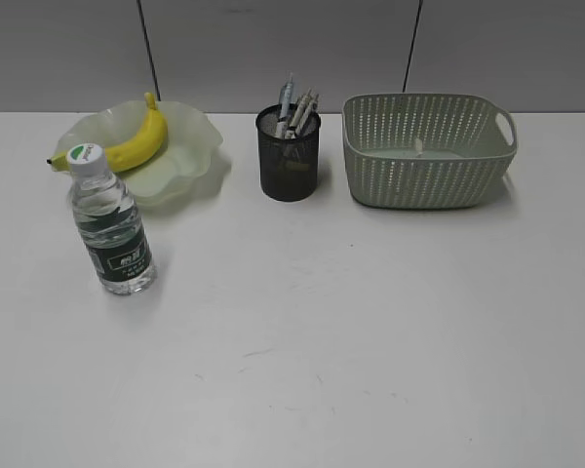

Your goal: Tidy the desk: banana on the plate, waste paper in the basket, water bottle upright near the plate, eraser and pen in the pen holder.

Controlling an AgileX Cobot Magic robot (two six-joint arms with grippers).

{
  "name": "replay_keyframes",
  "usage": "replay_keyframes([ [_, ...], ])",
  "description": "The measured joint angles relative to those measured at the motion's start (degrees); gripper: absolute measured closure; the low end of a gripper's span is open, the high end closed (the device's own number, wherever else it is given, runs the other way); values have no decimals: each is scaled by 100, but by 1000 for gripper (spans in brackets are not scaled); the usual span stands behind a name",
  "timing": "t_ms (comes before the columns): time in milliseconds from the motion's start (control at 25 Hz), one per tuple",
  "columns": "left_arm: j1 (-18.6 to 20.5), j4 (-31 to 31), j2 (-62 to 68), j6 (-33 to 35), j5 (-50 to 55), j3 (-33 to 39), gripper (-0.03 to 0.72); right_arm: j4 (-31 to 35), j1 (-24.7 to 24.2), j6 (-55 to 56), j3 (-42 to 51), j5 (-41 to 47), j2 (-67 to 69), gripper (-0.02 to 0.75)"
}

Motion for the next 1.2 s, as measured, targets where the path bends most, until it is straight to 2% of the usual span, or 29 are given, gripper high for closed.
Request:
replay_keyframes([
  [1200,0,0,0,0,0,0,449,0,0,0,0,0,0,406],
])
